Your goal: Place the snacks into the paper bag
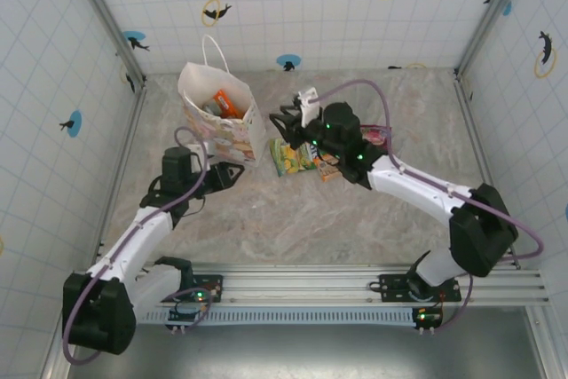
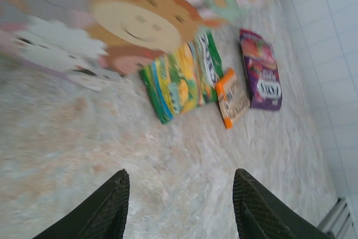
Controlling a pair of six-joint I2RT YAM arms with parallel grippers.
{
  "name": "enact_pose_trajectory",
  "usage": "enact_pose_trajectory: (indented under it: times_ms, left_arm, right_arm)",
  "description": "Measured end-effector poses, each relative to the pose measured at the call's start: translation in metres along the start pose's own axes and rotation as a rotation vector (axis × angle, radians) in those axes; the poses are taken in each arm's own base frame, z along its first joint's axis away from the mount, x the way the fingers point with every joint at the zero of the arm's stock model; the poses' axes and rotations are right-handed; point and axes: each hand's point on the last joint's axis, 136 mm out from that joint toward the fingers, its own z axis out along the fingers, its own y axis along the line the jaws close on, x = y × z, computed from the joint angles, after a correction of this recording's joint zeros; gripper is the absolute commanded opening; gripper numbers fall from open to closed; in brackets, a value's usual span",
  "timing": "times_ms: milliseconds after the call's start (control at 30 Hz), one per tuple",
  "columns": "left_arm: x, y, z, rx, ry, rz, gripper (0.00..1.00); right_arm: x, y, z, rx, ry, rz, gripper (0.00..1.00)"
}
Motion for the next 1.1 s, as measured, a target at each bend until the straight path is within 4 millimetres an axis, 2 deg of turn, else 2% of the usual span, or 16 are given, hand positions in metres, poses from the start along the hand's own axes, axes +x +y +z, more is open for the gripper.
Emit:
enact_pose_trajectory:
  times_ms: [167, 300, 400, 667, 800, 967, 1100]
  left_arm:
    - [0.032, -0.012, 0.028, 0.009, 0.120, 0.047, 0.50]
    - [0.052, -0.026, 0.048, 0.011, 0.206, 0.092, 0.49]
    - [0.056, -0.041, 0.062, 0.027, 0.241, 0.127, 0.49]
    - [0.059, -0.071, 0.103, 0.059, 0.304, 0.190, 0.48]
    - [0.055, -0.088, 0.128, 0.078, 0.324, 0.222, 0.47]
    - [0.038, -0.113, 0.166, 0.112, 0.318, 0.250, 0.45]
    - [0.020, -0.132, 0.198, 0.147, 0.296, 0.266, 0.44]
  right_arm:
    - [0.053, -0.027, -0.037, 0.092, 0.110, 0.074, 0.43]
    - [0.077, -0.060, -0.071, 0.191, 0.147, 0.164, 0.45]
    - [0.089, -0.089, -0.095, 0.272, 0.160, 0.245, 0.46]
    - [0.128, -0.156, -0.140, 0.429, 0.235, 0.458, 0.49]
    - [0.141, -0.198, -0.164, 0.505, 0.244, 0.553, 0.50]
    - [0.174, -0.236, -0.184, 0.552, 0.302, 0.695, 0.50]
    - [0.186, -0.263, -0.187, 0.541, 0.325, 0.773, 0.51]
